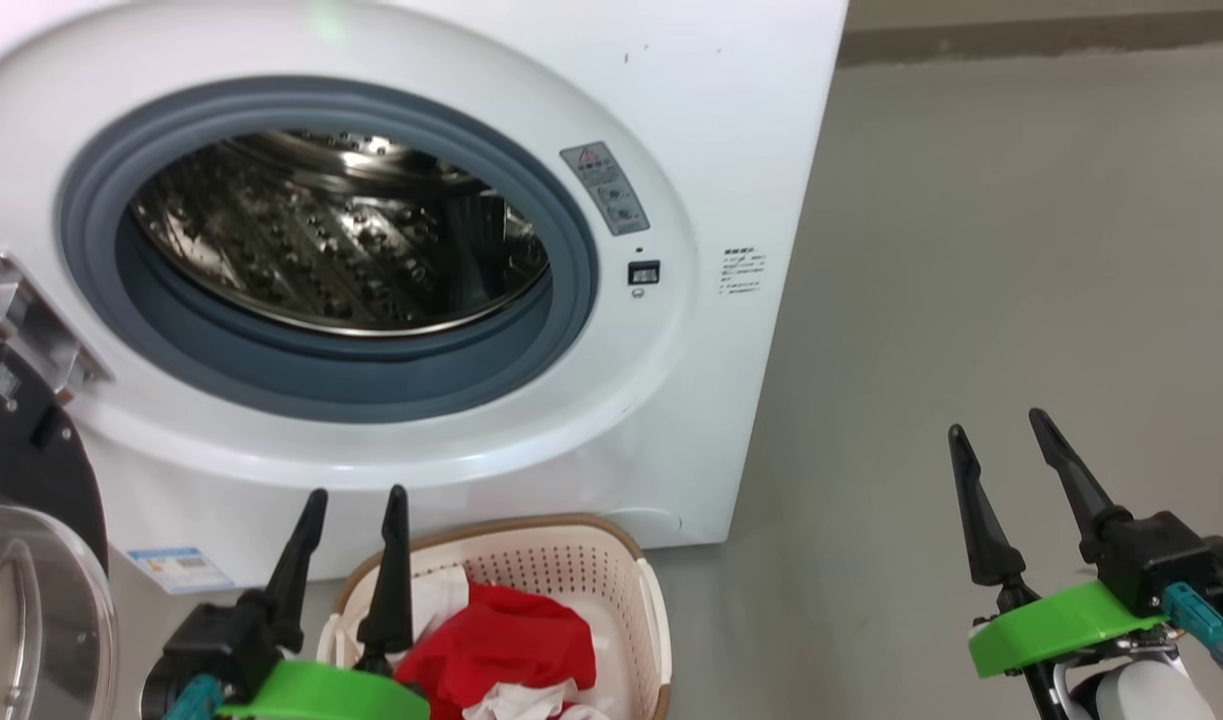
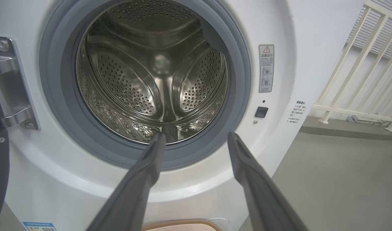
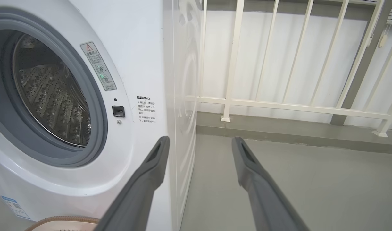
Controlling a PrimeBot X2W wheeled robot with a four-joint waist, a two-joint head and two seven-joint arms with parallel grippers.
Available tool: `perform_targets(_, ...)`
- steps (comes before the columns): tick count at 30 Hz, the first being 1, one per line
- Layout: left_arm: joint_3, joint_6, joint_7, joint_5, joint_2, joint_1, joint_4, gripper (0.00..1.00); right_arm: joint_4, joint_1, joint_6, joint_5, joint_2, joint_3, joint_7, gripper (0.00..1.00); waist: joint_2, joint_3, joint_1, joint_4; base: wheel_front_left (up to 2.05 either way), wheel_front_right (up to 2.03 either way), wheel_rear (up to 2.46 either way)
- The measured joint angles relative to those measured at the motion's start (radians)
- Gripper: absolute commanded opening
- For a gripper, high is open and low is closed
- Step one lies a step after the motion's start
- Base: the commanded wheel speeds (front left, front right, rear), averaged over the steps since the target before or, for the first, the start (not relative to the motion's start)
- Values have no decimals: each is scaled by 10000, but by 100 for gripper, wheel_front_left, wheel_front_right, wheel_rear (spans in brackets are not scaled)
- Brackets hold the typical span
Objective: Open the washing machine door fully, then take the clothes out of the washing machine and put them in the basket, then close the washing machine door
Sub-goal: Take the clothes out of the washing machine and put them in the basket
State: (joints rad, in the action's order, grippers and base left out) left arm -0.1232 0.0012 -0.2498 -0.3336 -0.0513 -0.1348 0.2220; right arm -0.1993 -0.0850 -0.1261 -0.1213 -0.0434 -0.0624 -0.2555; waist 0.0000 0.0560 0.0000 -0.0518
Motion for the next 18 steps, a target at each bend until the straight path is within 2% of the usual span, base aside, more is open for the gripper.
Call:
perform_targets(7,8,261,0,104,-148,699,-669,100,61,496,0,-19,8,-27,0,100,0,-435,0,-173,0,0,0)
perform_targets(18,19,376,19,104,-305,1204,-1026,100,186,831,0,-90,15,-194,0,100,0,-754,0,-210,0,0,0)
